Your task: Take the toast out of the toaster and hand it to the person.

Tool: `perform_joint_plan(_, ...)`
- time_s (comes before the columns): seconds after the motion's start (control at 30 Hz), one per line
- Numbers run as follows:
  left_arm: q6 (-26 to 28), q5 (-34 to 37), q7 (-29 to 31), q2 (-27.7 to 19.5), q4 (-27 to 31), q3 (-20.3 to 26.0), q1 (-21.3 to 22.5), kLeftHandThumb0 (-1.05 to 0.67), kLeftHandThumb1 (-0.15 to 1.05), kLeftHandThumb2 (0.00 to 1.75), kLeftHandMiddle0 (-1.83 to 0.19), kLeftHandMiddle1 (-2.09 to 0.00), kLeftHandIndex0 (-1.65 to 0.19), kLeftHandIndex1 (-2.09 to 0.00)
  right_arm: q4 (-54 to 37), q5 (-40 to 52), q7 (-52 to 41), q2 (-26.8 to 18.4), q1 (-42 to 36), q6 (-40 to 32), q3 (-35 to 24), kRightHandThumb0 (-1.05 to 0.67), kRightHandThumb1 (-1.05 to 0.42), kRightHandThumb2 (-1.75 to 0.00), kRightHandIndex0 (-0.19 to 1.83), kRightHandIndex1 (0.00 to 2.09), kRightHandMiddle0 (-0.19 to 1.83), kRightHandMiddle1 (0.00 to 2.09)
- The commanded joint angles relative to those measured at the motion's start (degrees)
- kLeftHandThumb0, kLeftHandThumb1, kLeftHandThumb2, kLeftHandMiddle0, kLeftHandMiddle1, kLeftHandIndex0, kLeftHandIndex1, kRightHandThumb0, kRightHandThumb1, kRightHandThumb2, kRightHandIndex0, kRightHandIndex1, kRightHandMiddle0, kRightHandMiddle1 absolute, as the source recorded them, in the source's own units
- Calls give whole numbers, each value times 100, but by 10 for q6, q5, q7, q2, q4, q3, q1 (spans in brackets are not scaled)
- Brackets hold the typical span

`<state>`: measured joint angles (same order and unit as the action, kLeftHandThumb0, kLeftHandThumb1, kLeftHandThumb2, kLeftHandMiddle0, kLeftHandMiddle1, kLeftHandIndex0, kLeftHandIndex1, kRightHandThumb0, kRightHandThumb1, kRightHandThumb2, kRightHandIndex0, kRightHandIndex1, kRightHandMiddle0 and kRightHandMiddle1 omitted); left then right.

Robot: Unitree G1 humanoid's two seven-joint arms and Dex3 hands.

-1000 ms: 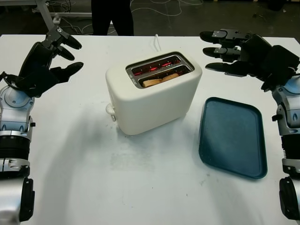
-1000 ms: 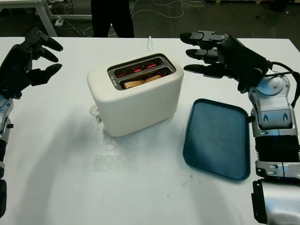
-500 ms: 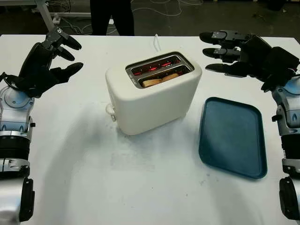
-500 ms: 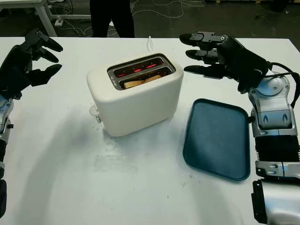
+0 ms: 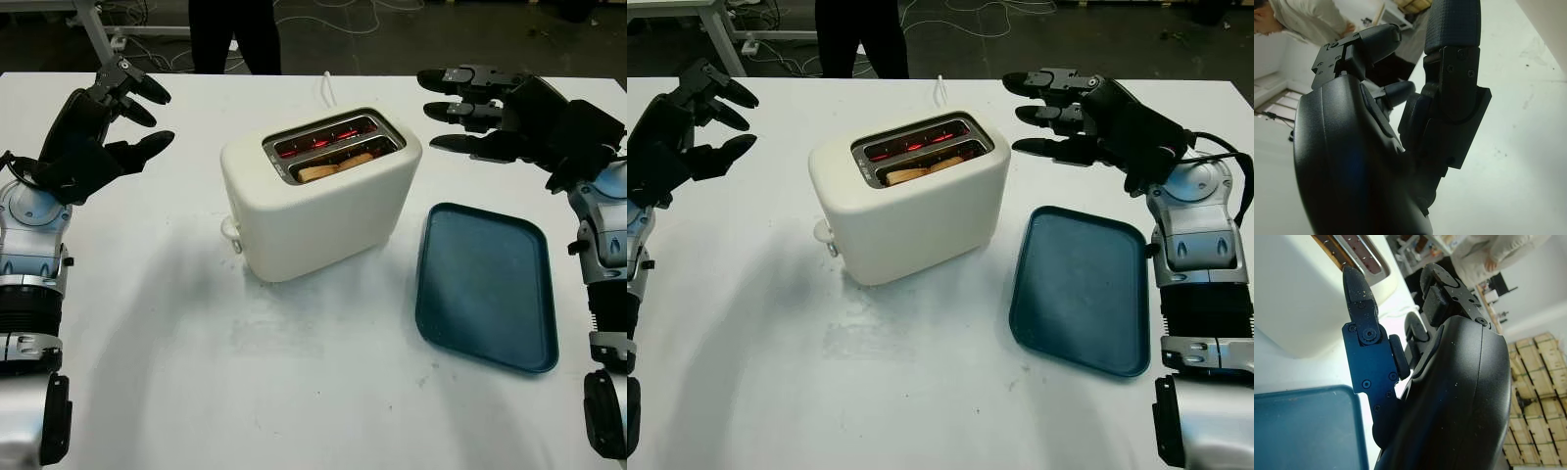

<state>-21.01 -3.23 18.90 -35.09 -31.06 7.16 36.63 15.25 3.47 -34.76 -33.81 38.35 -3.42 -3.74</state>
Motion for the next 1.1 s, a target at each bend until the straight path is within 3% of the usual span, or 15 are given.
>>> perform_joint_plan(0.0, 2, 3, 1, -3, 6, 3, -8, -105, 92, 33, 0, -164, 0, -155, 5, 8, -2, 2, 3, 15, -6, -55, -88, 0, 46, 1, 44, 1)
perform_joint_plan(1.07, -7, 0, -3, -5, -1, 5, -8, -105, 92, 36, 0, -164, 0, -155, 2, 6, 4, 2, 0, 9, -8, -57, -87, 0, 48, 2, 45, 1)
